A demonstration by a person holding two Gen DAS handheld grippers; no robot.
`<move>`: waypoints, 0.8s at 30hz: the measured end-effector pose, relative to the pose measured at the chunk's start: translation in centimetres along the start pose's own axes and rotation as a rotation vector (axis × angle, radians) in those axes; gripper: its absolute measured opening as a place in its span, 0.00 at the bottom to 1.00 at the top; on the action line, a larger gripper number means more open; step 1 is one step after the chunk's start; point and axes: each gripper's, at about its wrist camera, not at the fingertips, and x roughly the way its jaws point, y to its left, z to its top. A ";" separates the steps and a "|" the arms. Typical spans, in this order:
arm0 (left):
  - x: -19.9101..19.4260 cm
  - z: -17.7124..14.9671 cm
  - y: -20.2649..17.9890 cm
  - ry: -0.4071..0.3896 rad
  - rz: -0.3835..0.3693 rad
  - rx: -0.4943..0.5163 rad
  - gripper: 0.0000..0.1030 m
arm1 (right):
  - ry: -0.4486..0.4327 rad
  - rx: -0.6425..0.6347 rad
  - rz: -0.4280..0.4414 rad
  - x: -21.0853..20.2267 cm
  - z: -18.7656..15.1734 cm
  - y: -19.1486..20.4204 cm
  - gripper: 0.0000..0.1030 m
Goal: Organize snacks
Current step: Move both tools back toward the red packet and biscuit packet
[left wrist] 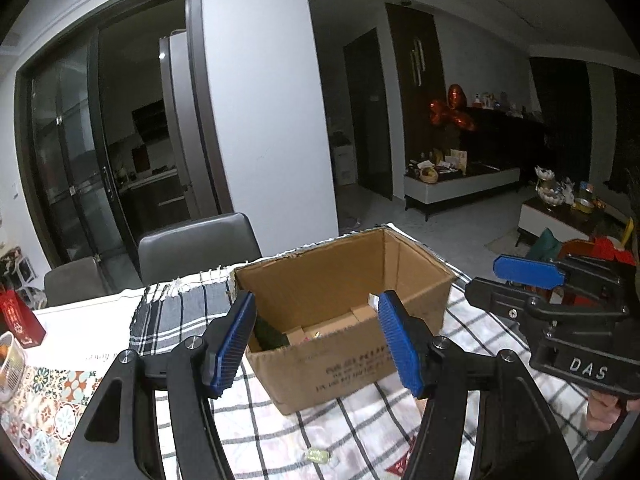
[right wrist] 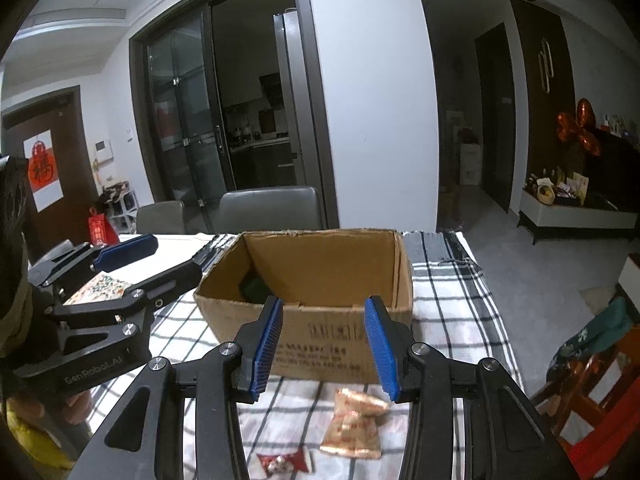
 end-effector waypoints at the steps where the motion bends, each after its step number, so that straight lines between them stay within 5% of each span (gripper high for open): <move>1: -0.3 -0.2 -0.2 -0.002 0.001 0.007 0.61 | -0.003 0.002 -0.006 -0.3 -0.3 -0.1 0.42; 13: -2.1 -3.2 -1.7 0.027 -0.065 0.032 0.61 | 0.029 0.025 -0.006 -1.4 -3.0 0.3 0.42; 24: -0.5 -7.4 -4.0 0.137 -0.135 0.041 0.61 | 0.164 0.051 -0.001 0.1 -8.0 -0.1 0.42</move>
